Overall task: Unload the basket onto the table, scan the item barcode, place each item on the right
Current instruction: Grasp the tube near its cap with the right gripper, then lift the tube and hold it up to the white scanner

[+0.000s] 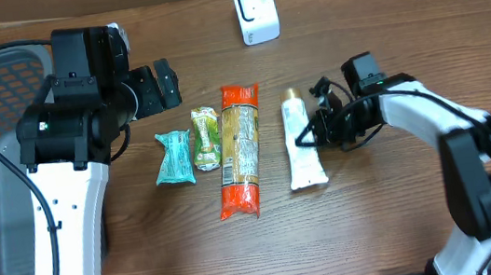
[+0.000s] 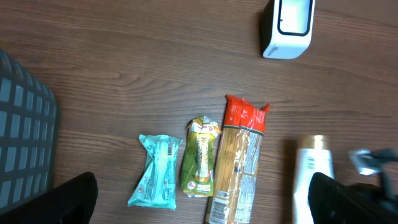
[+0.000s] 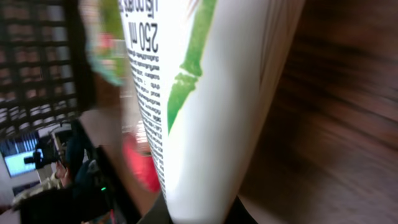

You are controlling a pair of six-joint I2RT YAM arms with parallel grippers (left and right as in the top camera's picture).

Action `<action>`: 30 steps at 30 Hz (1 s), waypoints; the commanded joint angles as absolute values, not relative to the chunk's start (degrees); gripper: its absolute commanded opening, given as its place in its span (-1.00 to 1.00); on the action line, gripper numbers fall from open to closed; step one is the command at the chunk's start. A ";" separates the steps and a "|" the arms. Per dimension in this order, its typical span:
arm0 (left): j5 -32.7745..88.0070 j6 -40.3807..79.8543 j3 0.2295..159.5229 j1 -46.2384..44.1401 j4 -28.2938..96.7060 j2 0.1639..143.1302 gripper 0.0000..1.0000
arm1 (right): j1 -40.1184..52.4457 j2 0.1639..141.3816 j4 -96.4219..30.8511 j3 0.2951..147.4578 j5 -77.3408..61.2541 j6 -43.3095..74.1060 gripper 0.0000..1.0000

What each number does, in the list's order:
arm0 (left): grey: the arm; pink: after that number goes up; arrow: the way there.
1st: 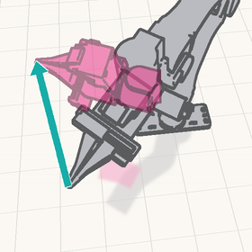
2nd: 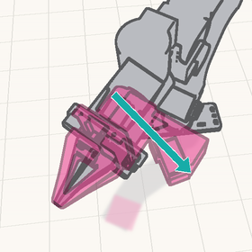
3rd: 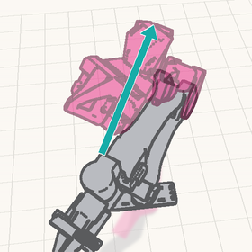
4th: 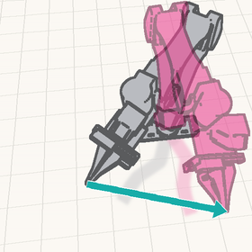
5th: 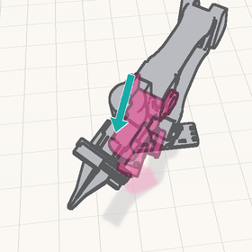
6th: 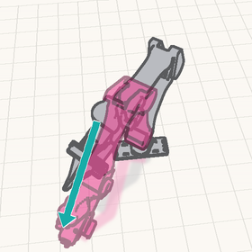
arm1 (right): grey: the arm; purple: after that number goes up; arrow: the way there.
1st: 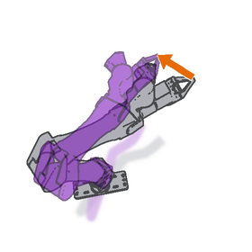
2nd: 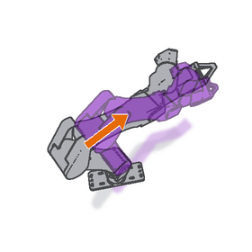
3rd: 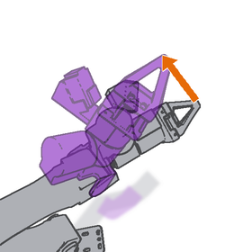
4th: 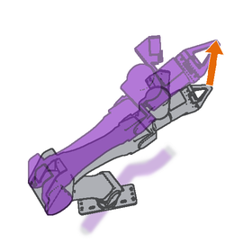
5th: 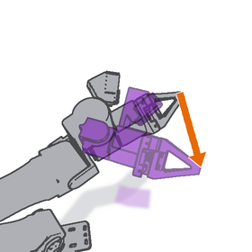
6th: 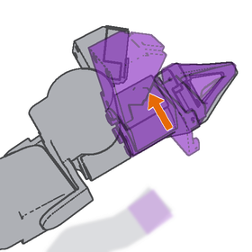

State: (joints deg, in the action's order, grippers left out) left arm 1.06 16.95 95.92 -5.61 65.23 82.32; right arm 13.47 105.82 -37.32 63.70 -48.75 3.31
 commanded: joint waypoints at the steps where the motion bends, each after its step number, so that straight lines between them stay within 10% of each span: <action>1: 1.48 16.29 96.47 -5.69 65.39 82.50 0.99 | 13.10 93.93 -36.69 64.71 -59.83 -0.03 -0.92; 19: 1.48 16.29 96.47 -5.69 65.39 82.50 0.99 | 12.99 76.55 -36.60 67.07 -60.16 12.97 -0.93; 30: 1.48 16.29 96.47 -5.69 65.39 82.50 0.99 | 16.62 83.77 -56.29 94.37 -26.76 9.13 -0.93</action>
State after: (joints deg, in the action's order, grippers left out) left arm 1.06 16.95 95.92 -5.61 65.19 82.32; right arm 14.24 80.49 -54.04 83.90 -40.82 12.62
